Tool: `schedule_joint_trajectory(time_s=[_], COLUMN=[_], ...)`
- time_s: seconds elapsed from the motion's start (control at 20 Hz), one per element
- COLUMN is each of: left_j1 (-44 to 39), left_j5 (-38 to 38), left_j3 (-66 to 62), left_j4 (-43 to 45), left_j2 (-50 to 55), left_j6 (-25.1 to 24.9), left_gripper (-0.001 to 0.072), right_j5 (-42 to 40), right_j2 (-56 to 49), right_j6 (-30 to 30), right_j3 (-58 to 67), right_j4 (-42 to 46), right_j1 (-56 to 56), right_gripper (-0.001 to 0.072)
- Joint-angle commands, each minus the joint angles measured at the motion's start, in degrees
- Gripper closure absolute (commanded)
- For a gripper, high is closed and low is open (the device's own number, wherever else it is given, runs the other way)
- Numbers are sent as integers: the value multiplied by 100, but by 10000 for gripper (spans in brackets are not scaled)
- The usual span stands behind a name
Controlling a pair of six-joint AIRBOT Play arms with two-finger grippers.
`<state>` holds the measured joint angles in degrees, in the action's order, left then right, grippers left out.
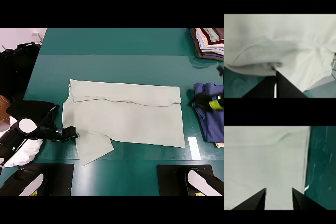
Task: Fold the shirts.
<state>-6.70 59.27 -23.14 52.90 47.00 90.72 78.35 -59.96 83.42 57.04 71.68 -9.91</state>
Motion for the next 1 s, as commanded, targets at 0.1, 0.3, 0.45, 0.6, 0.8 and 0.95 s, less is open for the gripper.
schedule_joint_trajectory(time_s=[0.1, 0.3, 0.45, 0.6, 0.8, 0.95], left_j1=[2, 2, 2, 2, 2, 2], left_j5=[136, 11, 11, 20, 243, 616], left_j3=[-411, -413, -413, -413, -415, -577], left_j4=[-109, -111, -103, -103, -42, 133], left_j2=[-7, -7, -7, -7, -17, -20], left_j6=[-267, -269, -271, -286, -413, -409], left_gripper=[682, 681, 681, 681, 683, 683], right_j5=[332, 87, 9, -11, -39, 151], right_j2=[721, 734, 568, 166, -81, 258], right_j6=[0, -299, -337, -334, -337, -337], right_j3=[-2170, -3189, -3211, -2979, -2603, -2319], right_j4=[581, -85, -278, -271, -249, -195], right_j1=[-1659, -2321, -2098, -1602, -1021, -776], right_gripper=[324, 325, 328, 337, 634, 692])
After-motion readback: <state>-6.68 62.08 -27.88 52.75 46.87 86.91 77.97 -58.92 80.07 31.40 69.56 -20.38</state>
